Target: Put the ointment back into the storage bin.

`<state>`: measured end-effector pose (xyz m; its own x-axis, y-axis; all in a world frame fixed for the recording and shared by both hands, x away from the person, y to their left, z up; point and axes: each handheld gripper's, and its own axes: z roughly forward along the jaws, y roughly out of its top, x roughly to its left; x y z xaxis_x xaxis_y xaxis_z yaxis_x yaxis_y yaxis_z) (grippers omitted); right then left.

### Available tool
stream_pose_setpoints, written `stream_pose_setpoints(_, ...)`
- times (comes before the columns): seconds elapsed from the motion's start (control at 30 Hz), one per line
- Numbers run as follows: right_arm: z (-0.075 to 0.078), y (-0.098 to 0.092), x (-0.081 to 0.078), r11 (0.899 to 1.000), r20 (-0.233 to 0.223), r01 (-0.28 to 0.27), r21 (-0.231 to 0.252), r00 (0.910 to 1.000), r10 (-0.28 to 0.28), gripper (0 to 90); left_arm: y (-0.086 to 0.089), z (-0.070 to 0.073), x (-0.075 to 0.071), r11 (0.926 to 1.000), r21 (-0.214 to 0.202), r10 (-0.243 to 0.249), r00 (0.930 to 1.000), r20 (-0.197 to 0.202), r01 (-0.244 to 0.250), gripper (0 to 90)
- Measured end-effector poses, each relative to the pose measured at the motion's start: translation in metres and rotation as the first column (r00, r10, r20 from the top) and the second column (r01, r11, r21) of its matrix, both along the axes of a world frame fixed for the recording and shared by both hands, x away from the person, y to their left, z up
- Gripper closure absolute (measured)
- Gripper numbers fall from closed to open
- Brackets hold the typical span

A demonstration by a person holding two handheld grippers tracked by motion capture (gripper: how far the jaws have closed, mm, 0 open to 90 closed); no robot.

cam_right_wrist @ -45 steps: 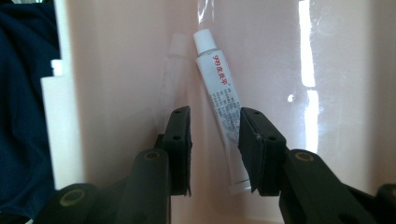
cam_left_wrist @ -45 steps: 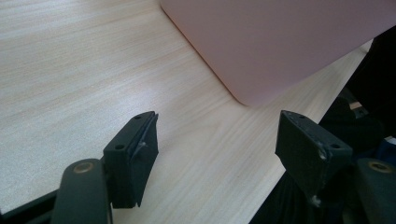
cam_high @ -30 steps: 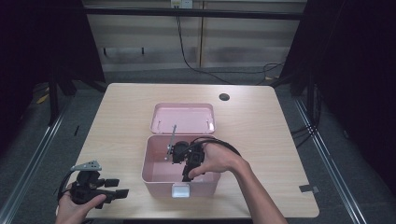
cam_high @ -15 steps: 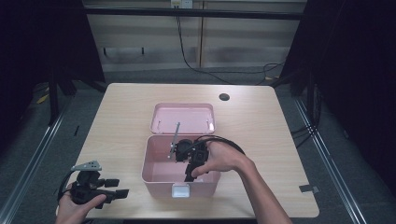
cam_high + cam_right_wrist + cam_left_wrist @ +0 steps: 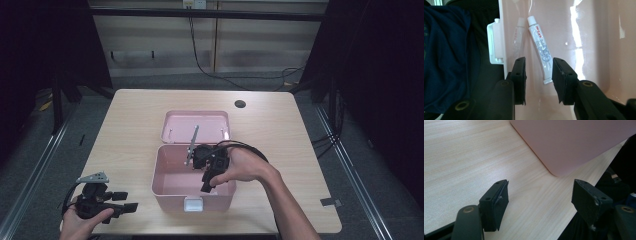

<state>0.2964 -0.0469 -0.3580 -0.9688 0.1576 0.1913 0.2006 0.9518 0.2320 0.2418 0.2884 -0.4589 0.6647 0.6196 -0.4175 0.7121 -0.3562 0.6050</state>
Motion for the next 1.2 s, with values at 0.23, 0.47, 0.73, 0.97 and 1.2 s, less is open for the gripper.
stream_pose_setpoints(0.23,0.008,-0.011,-0.001,0.999,0.018,0.026,0.020,0.9995,-0.026,63.5,0.000,0.000,0.000,1.0000,0.002,0.002,1.0000,0.001,-0.002,29.5)
stream_pose_setpoints(0.47,0.019,-0.025,-0.003,0.998,0.045,0.049,0.042,0.9977,-0.051,61.0,-0.001,0.000,0.000,0.9999,0.005,0.011,0.9999,-0.001,-0.011,29.7)
stream_pose_setpoints(0.73,0.029,-0.039,-0.006,0.997,0.072,0.070,0.042,0.9947,-0.073,60.0,0.000,0.000,0.000,1.0000,0.008,0.005,1.0000,0.003,-0.005,29.6)
stream_pose_setpoints(0.97,0.035,-0.051,-0.008,0.995,0.083,0.091,0.050,0.9920,-0.095,59.5,-0.001,0.000,0.000,0.9999,0.006,0.011,0.9999,-0.002,-0.011,29.5)
stream_pose_setpoints(1.2,0.041,-0.062,-0.009,0.992,0.089,0.113,0.056,0.9891,-0.118,59.2,-0.001,0.000,0.000,0.9999,0.004,0.010,0.9999,-0.001,-0.010,29.5)
